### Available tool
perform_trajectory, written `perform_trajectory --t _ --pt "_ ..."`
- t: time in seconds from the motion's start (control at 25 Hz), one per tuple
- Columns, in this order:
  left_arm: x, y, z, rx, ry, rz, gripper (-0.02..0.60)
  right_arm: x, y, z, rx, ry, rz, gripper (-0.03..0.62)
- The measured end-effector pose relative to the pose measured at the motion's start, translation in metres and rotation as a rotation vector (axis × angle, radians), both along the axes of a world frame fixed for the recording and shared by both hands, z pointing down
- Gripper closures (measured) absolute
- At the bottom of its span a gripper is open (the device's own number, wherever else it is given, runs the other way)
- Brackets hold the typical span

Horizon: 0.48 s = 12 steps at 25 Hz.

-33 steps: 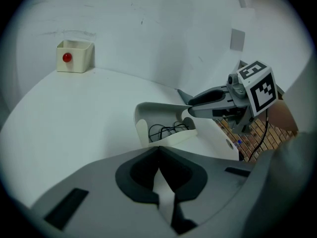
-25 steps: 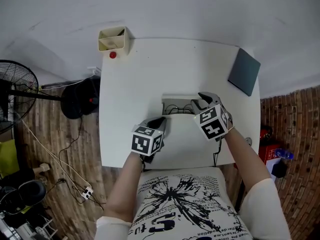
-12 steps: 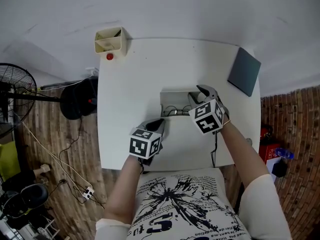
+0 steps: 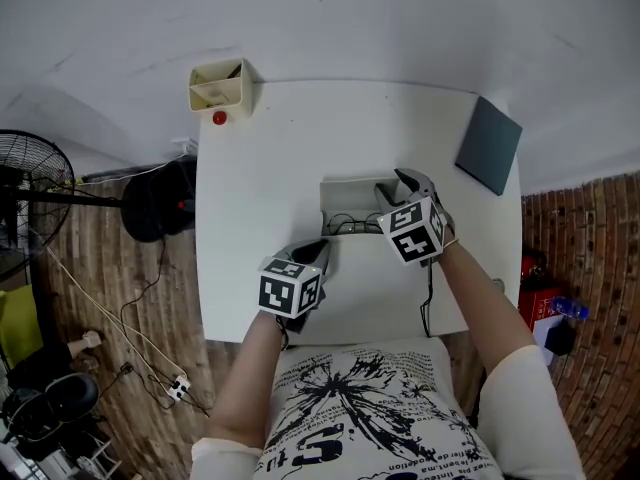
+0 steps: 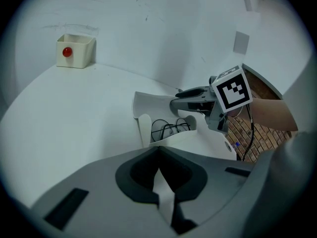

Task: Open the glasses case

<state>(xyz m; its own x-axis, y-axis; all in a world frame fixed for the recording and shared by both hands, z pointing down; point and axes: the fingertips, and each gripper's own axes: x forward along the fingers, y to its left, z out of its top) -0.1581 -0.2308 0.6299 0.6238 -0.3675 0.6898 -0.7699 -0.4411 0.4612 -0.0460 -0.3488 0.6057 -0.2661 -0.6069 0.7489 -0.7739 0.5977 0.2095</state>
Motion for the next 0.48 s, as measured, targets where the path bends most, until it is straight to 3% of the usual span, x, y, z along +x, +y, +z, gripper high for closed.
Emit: perform_trajectory --t 0.12,0.32,0.48 --pt "0.0 0.001 0.0 0.001 -0.002 -0.001 0.568 0.001 0.005 0.003 -0.026 -0.013 0.013 0.355" --pt "-0.01 -0.001 -0.007 0.039 -0.018 -0.038 0.568 0.005 0.014 -0.015 -0.008 -0.051 0.045 0.353" --pt "-0.015 -0.004 -0.033 0.127 -0.05 -0.028 0.568 0.013 0.027 -0.036 0.009 -0.104 0.091 0.406"
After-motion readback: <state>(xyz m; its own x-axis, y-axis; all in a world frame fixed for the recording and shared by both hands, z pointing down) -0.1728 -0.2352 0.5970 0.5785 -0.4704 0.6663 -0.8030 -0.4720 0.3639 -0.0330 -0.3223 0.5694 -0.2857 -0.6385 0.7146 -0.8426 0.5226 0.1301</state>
